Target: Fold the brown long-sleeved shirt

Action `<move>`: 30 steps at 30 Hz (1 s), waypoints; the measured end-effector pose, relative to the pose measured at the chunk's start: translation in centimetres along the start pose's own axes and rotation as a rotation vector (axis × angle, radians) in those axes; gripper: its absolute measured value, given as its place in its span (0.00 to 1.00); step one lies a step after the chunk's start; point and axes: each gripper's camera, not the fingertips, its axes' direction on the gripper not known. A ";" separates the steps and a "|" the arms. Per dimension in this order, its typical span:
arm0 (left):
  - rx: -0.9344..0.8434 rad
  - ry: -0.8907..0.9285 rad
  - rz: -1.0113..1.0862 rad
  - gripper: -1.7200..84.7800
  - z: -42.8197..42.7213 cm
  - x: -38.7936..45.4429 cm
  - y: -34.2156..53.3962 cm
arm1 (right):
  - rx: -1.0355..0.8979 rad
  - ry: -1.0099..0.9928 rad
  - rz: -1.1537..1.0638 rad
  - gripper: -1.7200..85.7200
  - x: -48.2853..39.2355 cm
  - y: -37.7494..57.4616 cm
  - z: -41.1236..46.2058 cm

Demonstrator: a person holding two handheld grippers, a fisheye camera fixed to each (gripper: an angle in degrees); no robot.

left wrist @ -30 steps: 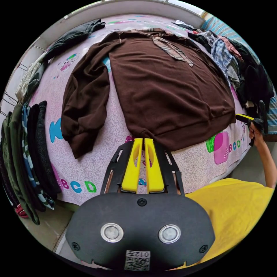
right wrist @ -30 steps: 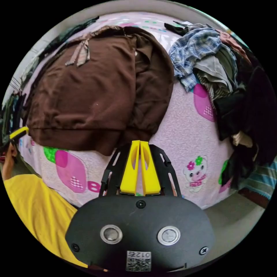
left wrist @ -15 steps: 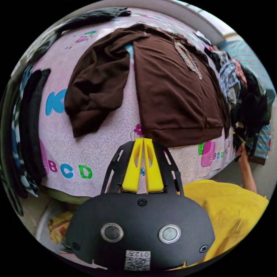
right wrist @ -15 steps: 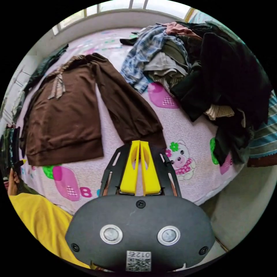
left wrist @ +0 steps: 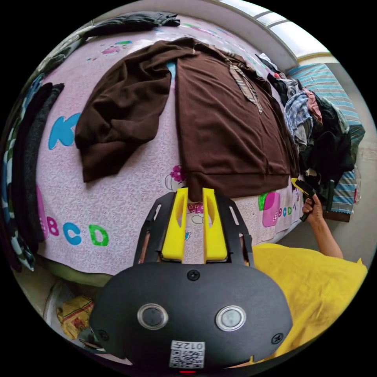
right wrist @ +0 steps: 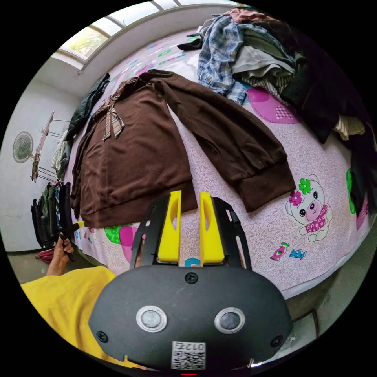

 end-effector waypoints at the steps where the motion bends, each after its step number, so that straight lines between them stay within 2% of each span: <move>1: -0.013 0.006 0.002 0.04 0.4 0.1 -0.2 | -0.036 -0.008 0.009 0.09 0.4 -0.2 0.7; 7: -0.169 -0.064 0.040 0.03 0.7 4.4 -1.5 | -0.070 0.065 0.013 0.03 0.6 0.0 1.0; 10: -0.150 0.013 0.050 0.03 -1.7 7.6 -3.2 | -0.104 0.062 0.031 0.03 1.5 0.2 1.6; 13: -0.144 0.128 0.227 0.02 -3.1 11.6 -4.8 | -0.098 0.040 0.043 0.03 2.2 0.4 1.6; 16: -0.069 0.001 0.151 0.02 -4.1 10.9 -4.4 | -0.104 0.054 0.017 0.03 2.1 0.5 1.6; 20: -0.046 -0.015 0.153 0.02 -2.5 9.7 -0.9 | -0.106 0.085 -0.034 0.03 1.6 0.7 1.7; 30: 0.004 -0.352 0.551 0.03 4.0 22.1 5.2 | -0.129 0.101 -0.081 0.04 1.5 0.4 1.6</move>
